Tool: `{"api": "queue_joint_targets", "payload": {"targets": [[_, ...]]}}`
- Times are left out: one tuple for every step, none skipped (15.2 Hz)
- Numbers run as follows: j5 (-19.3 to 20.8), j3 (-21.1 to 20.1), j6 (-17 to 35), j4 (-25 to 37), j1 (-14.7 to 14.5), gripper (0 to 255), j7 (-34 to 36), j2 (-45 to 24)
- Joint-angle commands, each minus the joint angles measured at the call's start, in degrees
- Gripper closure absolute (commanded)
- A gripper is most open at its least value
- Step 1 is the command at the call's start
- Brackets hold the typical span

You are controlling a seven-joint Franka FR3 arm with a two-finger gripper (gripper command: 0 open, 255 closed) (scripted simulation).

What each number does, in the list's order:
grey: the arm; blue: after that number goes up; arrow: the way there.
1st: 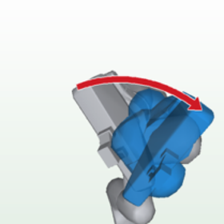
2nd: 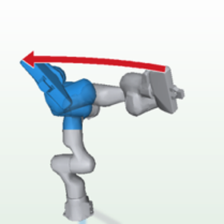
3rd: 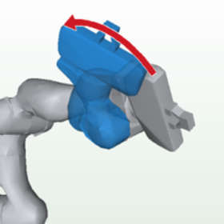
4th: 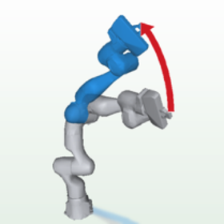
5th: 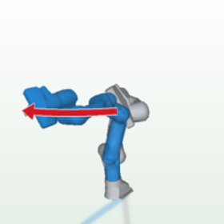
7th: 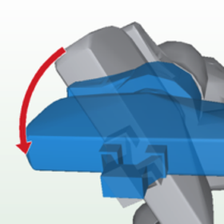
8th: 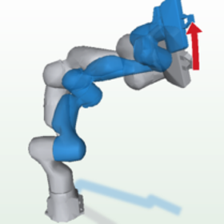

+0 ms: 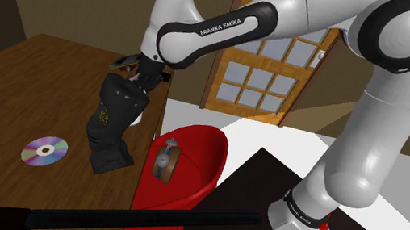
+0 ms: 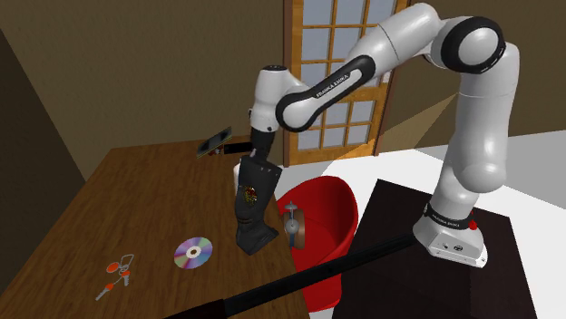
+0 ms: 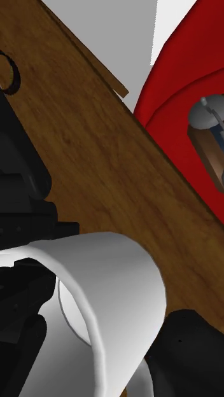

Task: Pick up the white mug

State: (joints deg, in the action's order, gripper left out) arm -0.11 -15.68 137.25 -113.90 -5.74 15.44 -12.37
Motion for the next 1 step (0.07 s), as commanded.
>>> {"api": "queue_joint_targets", "payload": {"targets": [[-0.1, 0.0, -0.4, 0.1, 0.0, 255, -0.1, 0.4]]}}
